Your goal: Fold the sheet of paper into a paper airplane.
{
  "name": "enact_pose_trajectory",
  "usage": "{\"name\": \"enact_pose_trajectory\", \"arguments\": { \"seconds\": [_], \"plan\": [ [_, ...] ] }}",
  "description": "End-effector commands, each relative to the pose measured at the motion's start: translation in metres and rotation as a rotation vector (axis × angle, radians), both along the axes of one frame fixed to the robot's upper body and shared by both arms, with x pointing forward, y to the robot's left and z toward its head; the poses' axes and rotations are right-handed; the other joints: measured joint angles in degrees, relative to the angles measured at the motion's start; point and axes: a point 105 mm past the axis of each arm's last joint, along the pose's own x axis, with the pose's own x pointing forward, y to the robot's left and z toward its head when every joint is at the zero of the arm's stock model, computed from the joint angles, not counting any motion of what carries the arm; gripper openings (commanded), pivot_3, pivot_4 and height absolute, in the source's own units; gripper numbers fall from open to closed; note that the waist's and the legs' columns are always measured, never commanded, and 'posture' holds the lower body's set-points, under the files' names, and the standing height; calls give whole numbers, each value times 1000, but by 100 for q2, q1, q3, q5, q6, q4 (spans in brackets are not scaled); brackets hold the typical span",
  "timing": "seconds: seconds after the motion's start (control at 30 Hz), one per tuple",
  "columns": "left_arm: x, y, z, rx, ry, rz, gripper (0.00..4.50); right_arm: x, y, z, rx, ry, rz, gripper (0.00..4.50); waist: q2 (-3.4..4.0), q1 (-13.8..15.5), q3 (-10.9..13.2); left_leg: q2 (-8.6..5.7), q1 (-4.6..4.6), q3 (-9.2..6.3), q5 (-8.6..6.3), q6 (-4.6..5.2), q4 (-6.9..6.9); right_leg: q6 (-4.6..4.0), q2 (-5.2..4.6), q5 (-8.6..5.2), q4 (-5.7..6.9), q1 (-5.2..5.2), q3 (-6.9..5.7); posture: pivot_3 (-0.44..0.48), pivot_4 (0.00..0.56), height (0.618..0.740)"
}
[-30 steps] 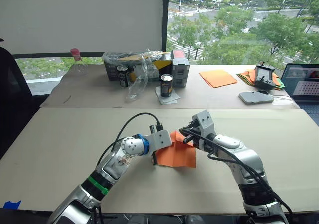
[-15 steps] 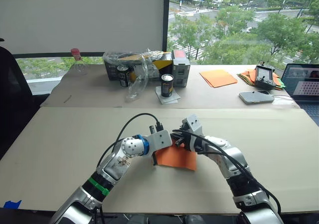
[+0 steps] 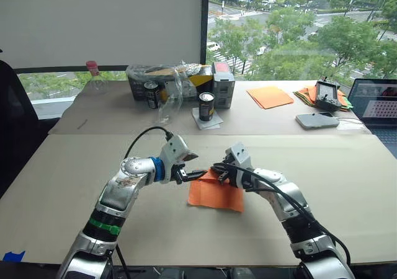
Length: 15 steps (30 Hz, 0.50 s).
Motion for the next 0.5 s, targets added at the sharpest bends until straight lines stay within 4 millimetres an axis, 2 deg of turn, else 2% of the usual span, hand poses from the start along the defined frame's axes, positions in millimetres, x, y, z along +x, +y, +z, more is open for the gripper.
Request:
{"name": "enact_pose_trajectory", "arguments": {
  "seconds": [0.03, 0.07, 0.3, 0.33, 0.5],
  "plan": [
    [9, 9, 9, -54, 19, 70, 2899, -5, -2, -18, -38, 52, -1, 0, 0, -1, 0, 0, 2, 0, 0, 0, -1, 0, 0, 0, 0, 2, 0, 0, 150, 670],
    [12, 10, 8, -62, 27, 95, 2581, -6, -2, -18, -38, 52, 0, 0, 0, 0, 0, 0, 4, 0, 0, 0, -1, 0, 0, 0, 0, 2, 0, 0, 150, 670],
    [17, -3, -34, 39, 23, 115, 239, -8, 2, -20, -37, 54, 3, 0, 0, 9, 0, -1, 3, 1, 1, -3, -2, -2, 0, 1, 1, 1, 3, 0, 150, 670],
    [16, -5, -38, 35, 23, 107, 22, -9, 3, -20, -36, 56, 3, 0, 0, 4, 0, 0, 3, 1, 1, -4, -4, -2, 0, 1, 2, -1, 3, 0, 150, 670],
    [8, -18, -47, 20, 41, 54, 22, -11, 1, -21, -34, 58, -12, 0, 0, 13, -1, 0, 2, 1, 3, -7, -10, -2, -1, 1, 1, -3, 4, 0, 150, 670]
  ]
}}
